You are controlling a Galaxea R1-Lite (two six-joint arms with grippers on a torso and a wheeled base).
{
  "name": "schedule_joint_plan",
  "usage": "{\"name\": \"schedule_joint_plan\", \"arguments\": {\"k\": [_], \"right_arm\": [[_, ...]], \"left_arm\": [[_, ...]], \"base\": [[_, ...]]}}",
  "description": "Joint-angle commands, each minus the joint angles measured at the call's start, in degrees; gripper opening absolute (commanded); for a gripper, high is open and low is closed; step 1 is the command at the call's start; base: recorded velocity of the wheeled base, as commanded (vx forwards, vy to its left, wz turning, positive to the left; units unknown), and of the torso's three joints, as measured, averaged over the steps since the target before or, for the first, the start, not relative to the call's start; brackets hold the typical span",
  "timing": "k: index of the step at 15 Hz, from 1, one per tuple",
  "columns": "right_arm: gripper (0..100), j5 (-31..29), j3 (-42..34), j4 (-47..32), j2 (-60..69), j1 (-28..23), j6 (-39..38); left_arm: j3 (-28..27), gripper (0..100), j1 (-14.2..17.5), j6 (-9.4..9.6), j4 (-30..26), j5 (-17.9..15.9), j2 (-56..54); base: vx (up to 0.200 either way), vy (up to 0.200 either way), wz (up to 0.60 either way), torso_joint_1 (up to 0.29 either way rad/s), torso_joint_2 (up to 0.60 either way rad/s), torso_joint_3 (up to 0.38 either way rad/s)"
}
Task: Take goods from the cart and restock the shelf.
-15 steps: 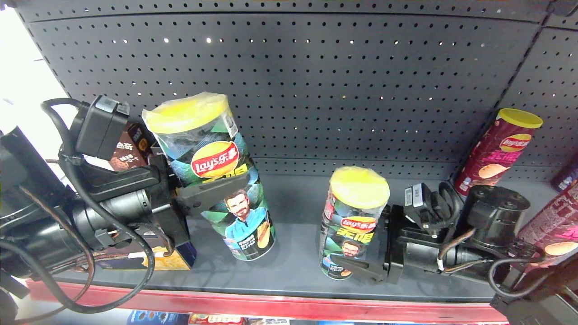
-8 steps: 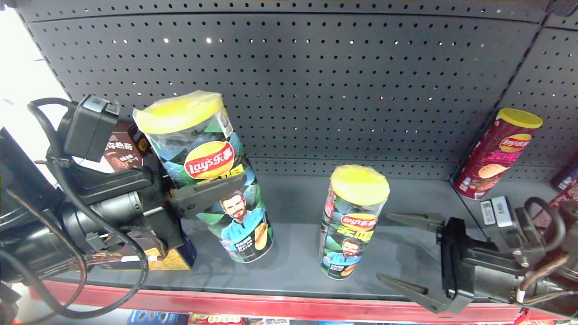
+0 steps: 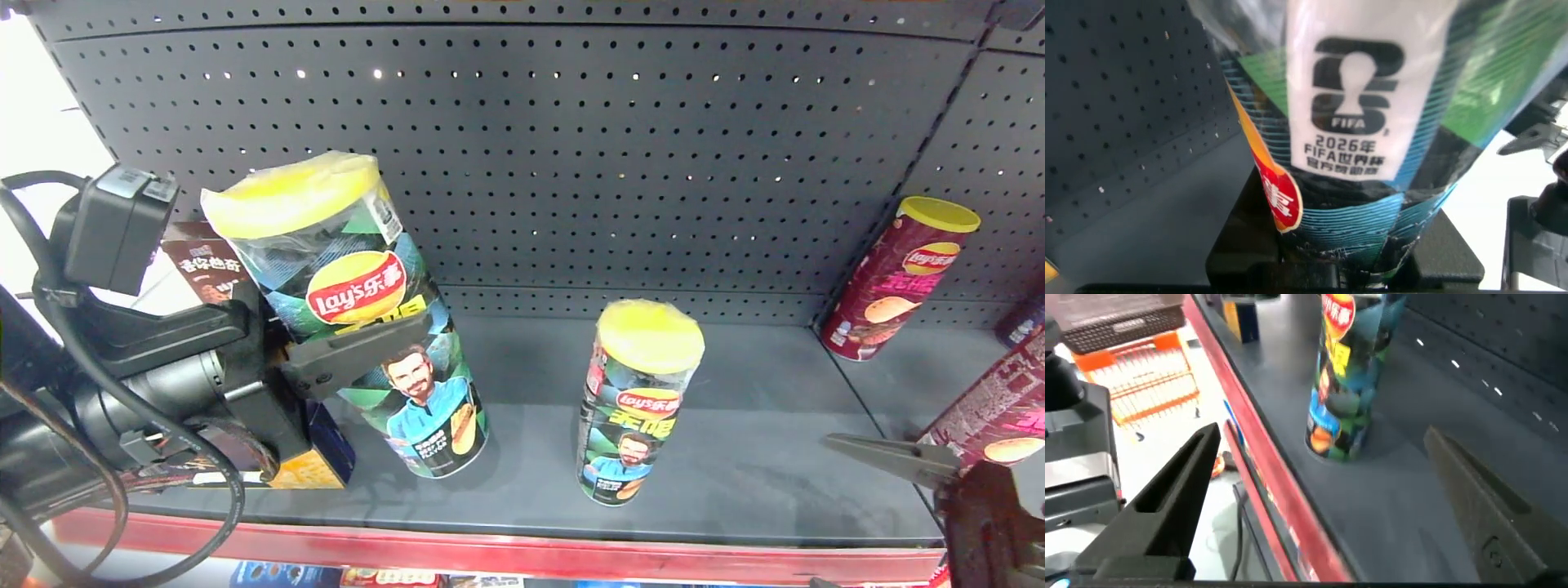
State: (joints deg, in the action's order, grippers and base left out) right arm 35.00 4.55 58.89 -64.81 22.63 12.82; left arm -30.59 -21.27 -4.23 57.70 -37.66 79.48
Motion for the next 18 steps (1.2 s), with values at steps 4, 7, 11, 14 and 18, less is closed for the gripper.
{"name": "schedule_joint_plan", "arguments": {"k": [4,7,11,14,18], "right_arm": [[100,-20.85,1.96,-42.02,47.05,-0.92,-7.02],[100,-30.60,4.59,-63.02,63.93,-0.74,-7.29],[100,-43.61,-0.77,-63.73,64.81,-0.92,-7.20],[100,-44.40,-1.56,-62.23,64.81,-1.09,-10.80],[100,-43.88,-1.73,-62.14,64.81,-1.00,-13.35]], "left_arm": [[0.35,0,-0.08,0.01,-0.04,-0.14,-0.21],[-0.26,0,-0.35,0.01,0.13,-0.14,0.23],[0.70,0,-0.52,0.10,-0.22,0.04,-0.38],[0.97,0,-0.52,0.10,0.13,-0.14,-0.38],[1.14,0,-0.52,0.10,0.13,-0.22,-0.38]], "base": [[0.000,0.000,0.00,0.000,0.00,0.000],[0.000,0.000,0.00,0.000,0.00,0.000],[0.000,0.000,0.00,0.000,0.00,0.000],[0.000,0.000,0.00,0.000,0.00,0.000],[0.000,0.000,0.00,0.000,0.00,0.000]]}}
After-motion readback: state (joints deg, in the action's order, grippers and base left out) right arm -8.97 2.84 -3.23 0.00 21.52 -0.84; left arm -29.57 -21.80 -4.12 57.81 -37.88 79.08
